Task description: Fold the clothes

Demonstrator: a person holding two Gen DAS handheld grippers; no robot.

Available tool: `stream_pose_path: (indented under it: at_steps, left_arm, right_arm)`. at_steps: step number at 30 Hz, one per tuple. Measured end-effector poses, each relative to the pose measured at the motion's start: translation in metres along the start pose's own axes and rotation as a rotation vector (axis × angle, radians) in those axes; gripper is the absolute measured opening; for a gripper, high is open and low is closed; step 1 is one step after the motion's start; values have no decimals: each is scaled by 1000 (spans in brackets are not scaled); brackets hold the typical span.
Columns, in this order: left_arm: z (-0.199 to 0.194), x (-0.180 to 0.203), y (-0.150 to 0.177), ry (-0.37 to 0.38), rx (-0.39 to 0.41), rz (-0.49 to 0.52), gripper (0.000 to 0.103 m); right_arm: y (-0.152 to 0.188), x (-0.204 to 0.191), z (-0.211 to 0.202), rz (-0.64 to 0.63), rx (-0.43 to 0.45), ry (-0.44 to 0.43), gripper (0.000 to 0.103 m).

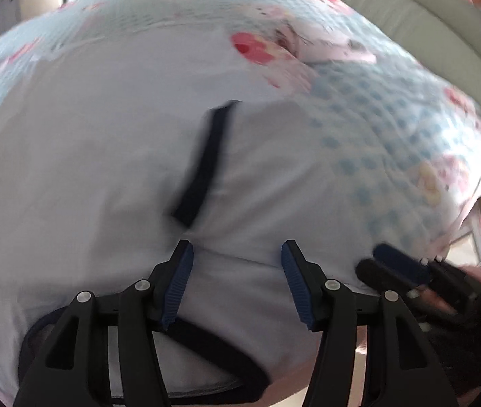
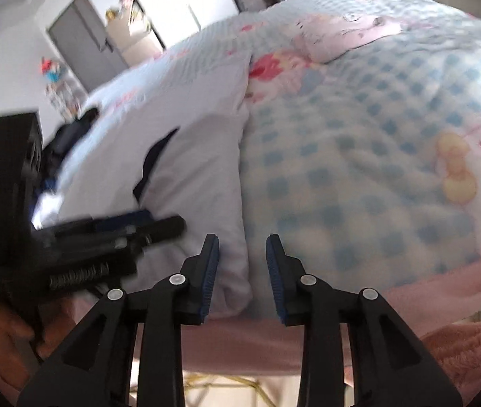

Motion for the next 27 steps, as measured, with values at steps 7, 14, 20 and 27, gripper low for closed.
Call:
stream_pose_path:
  at_steps: [7, 14, 20, 27]
  left_arm:
    - [-19, -26, 2, -46, 41, -87, 56]
    - [-14, 42, -8, 23, 95, 107, 56]
    - [13, 39, -1, -22, -8, 124, 56]
    - [-8, 10, 0, -10, 46, 21, 56]
  right_arm:
    - [-7, 15, -16, 74, 60, -15, 34]
    - [-12, 12, -11, 120, 56, -70, 42]
    - [-1, 8, 3, 37, 21, 11, 42]
    - [-13, 38, -13, 179, 57, -5, 42]
Point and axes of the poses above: each gripper's, at about its wrist camera, not at the fingertips, and z roughly the way its jaws point, x to its right, y to its underside, the point moved 10 cm from there along z, roughly the way its jaws point, and after that the axes turned 14 degrees about z, right-handed, at the moved point
